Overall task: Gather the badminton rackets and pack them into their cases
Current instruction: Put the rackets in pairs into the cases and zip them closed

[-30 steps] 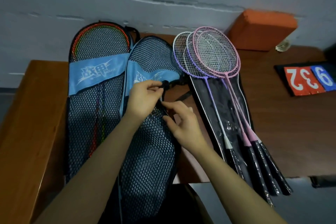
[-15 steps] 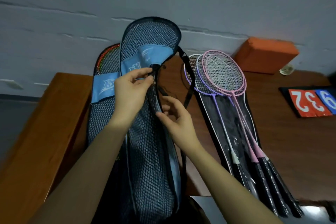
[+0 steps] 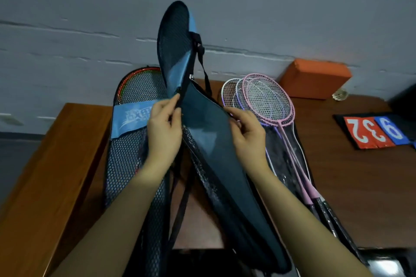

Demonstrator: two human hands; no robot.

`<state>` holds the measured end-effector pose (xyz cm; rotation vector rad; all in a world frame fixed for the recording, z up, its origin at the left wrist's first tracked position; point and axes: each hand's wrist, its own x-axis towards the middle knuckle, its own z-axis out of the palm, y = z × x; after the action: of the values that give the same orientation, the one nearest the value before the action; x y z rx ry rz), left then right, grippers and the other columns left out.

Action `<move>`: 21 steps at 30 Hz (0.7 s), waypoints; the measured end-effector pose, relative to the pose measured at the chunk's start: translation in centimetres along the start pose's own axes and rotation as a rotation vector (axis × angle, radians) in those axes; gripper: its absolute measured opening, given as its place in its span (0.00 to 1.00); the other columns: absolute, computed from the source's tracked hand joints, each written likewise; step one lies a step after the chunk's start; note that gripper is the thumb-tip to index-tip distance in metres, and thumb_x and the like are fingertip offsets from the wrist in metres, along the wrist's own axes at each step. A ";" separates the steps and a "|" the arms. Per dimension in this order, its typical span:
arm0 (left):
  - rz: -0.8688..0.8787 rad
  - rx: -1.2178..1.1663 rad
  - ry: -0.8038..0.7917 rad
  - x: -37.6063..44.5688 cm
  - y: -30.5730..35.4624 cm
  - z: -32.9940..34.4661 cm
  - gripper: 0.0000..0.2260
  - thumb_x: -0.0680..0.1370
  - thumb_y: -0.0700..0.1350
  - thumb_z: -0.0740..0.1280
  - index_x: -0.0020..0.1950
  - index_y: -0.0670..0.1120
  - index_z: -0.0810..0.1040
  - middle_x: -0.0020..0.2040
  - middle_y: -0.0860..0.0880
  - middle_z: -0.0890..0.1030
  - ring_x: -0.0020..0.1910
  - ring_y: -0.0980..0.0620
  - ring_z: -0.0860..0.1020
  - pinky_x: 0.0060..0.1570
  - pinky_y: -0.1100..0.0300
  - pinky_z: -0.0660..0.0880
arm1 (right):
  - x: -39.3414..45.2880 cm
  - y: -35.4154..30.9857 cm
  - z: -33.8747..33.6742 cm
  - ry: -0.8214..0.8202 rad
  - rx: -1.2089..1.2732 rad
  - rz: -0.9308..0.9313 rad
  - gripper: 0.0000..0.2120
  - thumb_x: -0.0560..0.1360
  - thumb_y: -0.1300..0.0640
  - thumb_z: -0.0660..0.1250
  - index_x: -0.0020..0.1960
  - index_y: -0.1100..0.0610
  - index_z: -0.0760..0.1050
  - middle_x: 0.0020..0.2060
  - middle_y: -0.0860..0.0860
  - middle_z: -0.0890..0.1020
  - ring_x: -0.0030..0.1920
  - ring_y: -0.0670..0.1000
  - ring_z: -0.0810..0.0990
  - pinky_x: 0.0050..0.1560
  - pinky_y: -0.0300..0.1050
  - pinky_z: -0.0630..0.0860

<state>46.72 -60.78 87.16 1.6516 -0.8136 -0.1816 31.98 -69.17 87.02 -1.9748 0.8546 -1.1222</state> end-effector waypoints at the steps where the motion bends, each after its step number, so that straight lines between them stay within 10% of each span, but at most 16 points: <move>1: -0.019 -0.026 -0.025 -0.6 -0.1 0.9 0.19 0.76 0.36 0.64 0.67 0.43 0.71 0.54 0.46 0.71 0.46 0.61 0.73 0.49 0.78 0.68 | -0.1 0.2 -0.3 0.001 -0.003 0.003 0.13 0.74 0.64 0.62 0.57 0.57 0.79 0.43 0.51 0.78 0.44 0.45 0.77 0.46 0.36 0.72; 6: -0.007 -0.027 -0.200 -4.9 -0.8 5.9 0.32 0.71 0.30 0.67 0.71 0.49 0.64 0.52 0.48 0.66 0.45 0.66 0.72 0.47 0.69 0.75 | -1.3 2.3 -1.5 0.028 -0.016 0.088 0.14 0.73 0.64 0.62 0.57 0.58 0.78 0.47 0.52 0.81 0.50 0.44 0.78 0.54 0.37 0.73; 16: -0.134 0.069 -0.321 -8.6 -0.6 12.3 0.25 0.73 0.41 0.69 0.69 0.49 0.67 0.56 0.49 0.71 0.52 0.51 0.75 0.57 0.57 0.74 | -0.3 5.7 -6.4 -0.012 0.171 0.315 0.11 0.76 0.65 0.64 0.55 0.55 0.79 0.50 0.49 0.82 0.53 0.45 0.80 0.55 0.39 0.75; 21: -0.159 0.032 -0.124 -8.1 0.4 12.5 0.17 0.76 0.36 0.64 0.64 0.47 0.74 0.49 0.49 0.75 0.46 0.51 0.77 0.47 0.59 0.75 | -0.1 8.3 -7.2 0.066 0.128 0.318 0.12 0.76 0.66 0.63 0.57 0.57 0.79 0.51 0.52 0.81 0.53 0.43 0.79 0.54 0.34 0.73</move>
<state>33.84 -66.04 81.73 1.7494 -0.7812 -0.3867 23.87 -75.35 82.91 -1.6367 1.0609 -1.0314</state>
